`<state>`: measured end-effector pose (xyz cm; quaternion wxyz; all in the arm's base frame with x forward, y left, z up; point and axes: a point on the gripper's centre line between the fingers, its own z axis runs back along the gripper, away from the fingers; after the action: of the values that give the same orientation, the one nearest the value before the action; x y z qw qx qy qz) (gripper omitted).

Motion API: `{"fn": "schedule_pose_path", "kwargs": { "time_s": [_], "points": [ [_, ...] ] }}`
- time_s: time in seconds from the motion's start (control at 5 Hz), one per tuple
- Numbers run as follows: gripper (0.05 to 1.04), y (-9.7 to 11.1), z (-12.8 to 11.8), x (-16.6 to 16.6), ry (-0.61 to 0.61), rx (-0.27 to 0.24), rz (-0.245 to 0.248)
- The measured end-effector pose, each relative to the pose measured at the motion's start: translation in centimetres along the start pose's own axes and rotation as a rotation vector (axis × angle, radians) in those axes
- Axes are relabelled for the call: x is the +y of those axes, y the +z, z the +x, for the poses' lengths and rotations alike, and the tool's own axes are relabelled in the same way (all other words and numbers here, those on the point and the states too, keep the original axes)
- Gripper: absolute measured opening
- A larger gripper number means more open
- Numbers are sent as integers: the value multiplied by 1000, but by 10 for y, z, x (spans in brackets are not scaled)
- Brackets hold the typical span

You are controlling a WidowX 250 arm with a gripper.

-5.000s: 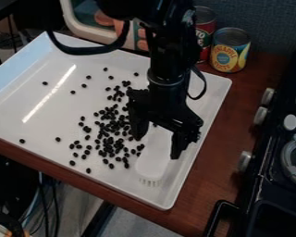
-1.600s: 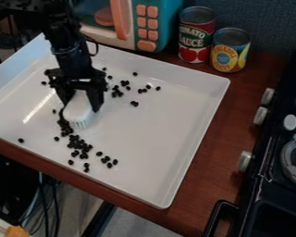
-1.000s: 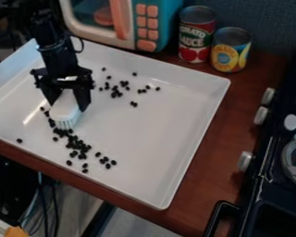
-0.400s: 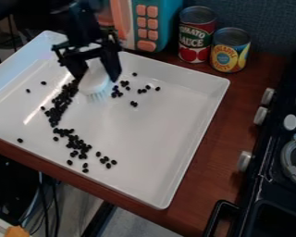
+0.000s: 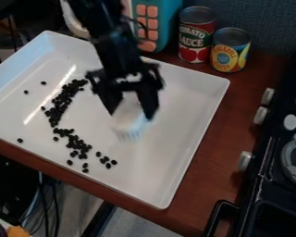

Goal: Sweep into pile

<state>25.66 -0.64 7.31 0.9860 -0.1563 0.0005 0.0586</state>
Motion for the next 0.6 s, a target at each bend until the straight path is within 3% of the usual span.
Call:
{"fn": "schedule_pose_path", "kwargs": {
  "time_s": [0.6],
  "points": [
    [762,-57,0,-5,9,-22,123]
  ]
}}
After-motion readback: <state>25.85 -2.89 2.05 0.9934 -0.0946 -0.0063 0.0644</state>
